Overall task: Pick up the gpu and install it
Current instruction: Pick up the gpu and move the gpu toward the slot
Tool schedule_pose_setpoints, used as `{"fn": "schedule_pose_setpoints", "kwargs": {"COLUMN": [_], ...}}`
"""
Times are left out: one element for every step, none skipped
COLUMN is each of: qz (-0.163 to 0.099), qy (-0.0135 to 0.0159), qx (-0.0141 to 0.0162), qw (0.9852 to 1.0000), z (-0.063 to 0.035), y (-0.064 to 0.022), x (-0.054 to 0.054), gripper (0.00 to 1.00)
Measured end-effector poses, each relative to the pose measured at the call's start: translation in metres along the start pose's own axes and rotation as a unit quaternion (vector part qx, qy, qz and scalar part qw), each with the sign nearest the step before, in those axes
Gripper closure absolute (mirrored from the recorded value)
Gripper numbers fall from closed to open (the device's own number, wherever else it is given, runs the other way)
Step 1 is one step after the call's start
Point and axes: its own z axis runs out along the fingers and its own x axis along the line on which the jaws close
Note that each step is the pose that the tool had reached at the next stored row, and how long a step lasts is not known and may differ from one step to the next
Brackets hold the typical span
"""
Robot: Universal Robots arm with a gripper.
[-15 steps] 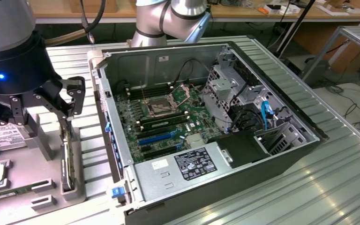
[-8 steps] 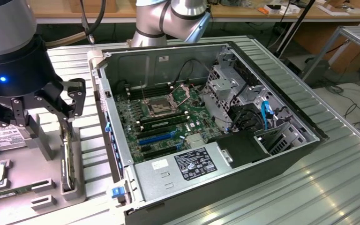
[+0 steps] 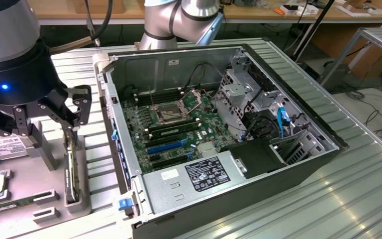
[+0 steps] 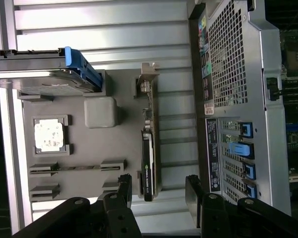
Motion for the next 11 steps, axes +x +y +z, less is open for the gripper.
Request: {"fn": "schedule_pose_setpoints", "kwargs": {"qz": [0.0, 0.0, 0.0, 0.0, 0.0, 0.0, 0.0, 0.0, 0.0, 0.0, 0.0], "qy": [-0.0001, -0.0003, -0.0004, -0.0006, -0.0007, -0.001, -0.0012, -0.0013, -0.0015, -0.0016, -0.0017], "qx": [0.0, 0.0, 0.0, -0.0001, -0.0001, -0.0001, -0.0001, -0.0001, -0.0001, -0.0002, -0.0001], "qw": [1.0, 1.0, 1.0, 1.0, 1.0, 1.0, 1.0, 1.0, 1.0, 1.0, 1.0], "z": [0.0004, 0.0009, 0.0012, 0.0016, 0.002, 0.0028, 0.0032, 0.0036, 0.0041, 0.0045, 0.0049], "y": [0.0, -0.0001, -0.0001, -0.0001, -0.0001, -0.0001, -0.0002, -0.0002, -0.0002, -0.0002, -0.0002], "x": [0.0, 0.0, 0.0, 0.0, 0.0001, 0.0001, 0.0001, 0.0001, 0.0001, 0.0002, 0.0002], "gripper": [0.44, 0.44, 0.44, 0.44, 0.44, 0.44, 0.44, 0.44, 0.44, 0.44, 0.44]}}
